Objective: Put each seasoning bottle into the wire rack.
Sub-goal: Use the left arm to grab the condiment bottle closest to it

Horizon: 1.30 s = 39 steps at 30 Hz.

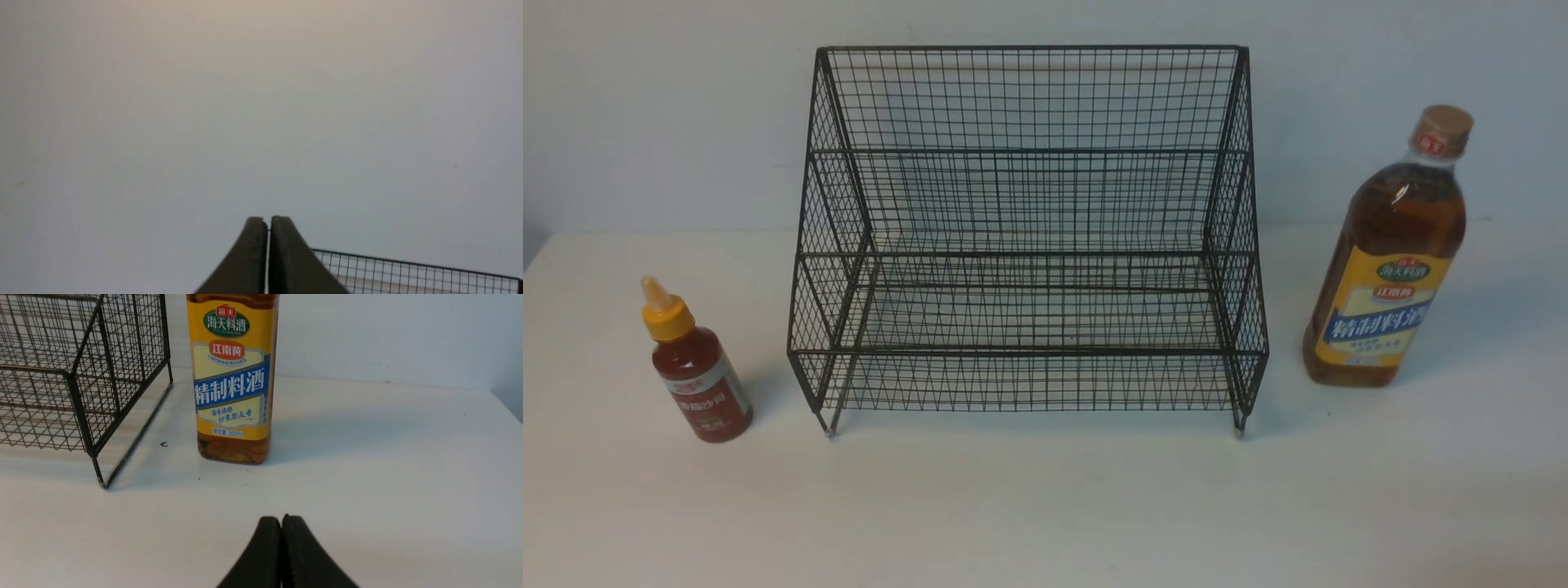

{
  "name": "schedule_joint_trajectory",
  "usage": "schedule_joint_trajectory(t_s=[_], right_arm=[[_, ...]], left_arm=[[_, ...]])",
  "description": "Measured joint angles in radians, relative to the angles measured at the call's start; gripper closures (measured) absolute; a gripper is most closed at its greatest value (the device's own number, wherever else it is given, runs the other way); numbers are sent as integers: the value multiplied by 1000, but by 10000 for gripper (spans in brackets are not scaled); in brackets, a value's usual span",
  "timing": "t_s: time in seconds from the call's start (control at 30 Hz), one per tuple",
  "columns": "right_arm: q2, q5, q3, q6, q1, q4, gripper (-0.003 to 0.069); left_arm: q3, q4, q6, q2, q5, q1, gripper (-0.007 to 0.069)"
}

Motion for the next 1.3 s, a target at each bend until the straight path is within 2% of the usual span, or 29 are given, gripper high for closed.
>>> schedule_joint_trajectory(t_s=[0.23, 0.33, 0.43, 0.57, 0.7, 0.73, 0.87, 0.97, 1.13, 1.3], right_arm=[[0, -3, 0, 0, 0, 2, 673], [0, -36, 4, 18, 0, 43, 673], [0, -128, 7, 77, 0, 200, 673], [0, -220, 7, 163, 0, 457, 673], [0, -248, 7, 190, 0, 662, 673], [0, -255, 7, 189, 0, 692, 673], [0, -269, 7, 180, 0, 721, 673], [0, -272, 7, 177, 0, 738, 673], [0, -247, 1, 167, 0, 771, 673], [21, -124, -155, -50, 0, 744, 673]], left_arm=[[-71, 4, -12, 373, -39, 0, 629], [-104, 4, -12, 520, -91, 0, 629], [-150, 21, -12, 717, -161, 0, 615], [-205, 65, -23, 910, -178, 0, 565], [-254, 73, -29, 1077, -246, 0, 455], [-266, 74, -34, 1131, -283, 0, 396], [-270, 62, -44, 1194, -353, 0, 288], [-270, -17, -44, 1232, -391, 0, 179], [-275, -136, -41, 1245, -413, 0, 132], [-283, -113, -40, 1255, -436, 0, 132]])
